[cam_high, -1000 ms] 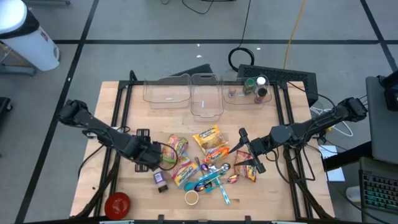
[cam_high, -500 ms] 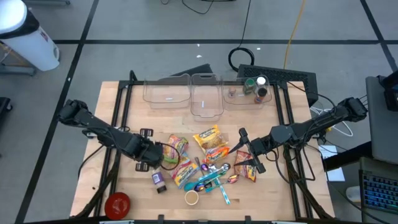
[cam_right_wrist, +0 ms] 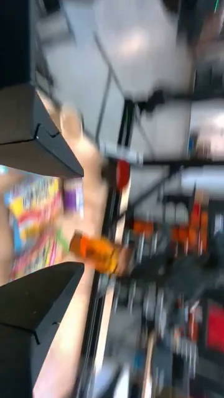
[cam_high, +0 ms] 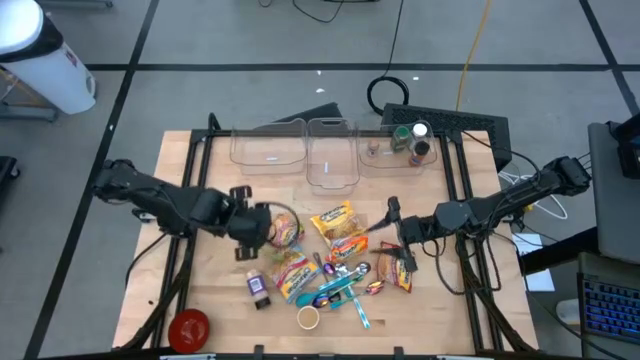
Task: Pick & Place Food Item
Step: Put the orange seasoning pack into the right transparent bin
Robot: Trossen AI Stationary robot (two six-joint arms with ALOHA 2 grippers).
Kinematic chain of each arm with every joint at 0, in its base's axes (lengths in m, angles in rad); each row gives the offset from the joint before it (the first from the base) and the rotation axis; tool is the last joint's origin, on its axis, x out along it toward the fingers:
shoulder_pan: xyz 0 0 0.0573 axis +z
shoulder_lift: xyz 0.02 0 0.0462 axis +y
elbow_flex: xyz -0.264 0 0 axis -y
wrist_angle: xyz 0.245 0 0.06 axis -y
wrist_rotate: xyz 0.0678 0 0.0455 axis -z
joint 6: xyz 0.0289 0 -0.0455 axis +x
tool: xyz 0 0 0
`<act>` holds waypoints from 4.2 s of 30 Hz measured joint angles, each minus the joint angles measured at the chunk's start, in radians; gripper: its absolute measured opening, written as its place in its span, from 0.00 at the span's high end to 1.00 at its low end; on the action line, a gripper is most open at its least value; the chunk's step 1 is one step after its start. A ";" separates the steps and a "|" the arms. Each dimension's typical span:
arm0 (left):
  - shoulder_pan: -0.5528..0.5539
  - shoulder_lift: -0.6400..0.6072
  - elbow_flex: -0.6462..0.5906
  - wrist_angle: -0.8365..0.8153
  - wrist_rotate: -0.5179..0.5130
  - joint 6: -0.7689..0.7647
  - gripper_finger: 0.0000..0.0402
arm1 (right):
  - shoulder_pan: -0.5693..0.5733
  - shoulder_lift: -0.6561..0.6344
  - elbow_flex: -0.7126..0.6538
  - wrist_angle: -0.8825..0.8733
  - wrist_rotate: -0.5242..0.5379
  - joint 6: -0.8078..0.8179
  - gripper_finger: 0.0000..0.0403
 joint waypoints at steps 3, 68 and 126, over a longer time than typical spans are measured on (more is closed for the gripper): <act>0.035 0.002 0.066 0.055 -0.057 -0.040 0.99 | 0.000 0.007 0.000 0.000 0.160 -0.023 0.44; 0.253 0.206 0.139 0.510 -0.002 0.093 1.00 | -0.170 0.638 0.268 0.377 0.381 -0.204 0.74; 0.208 -0.581 -0.847 1.718 0.088 0.510 0.91 | -1.081 0.309 -0.150 0.413 0.012 -0.313 1.00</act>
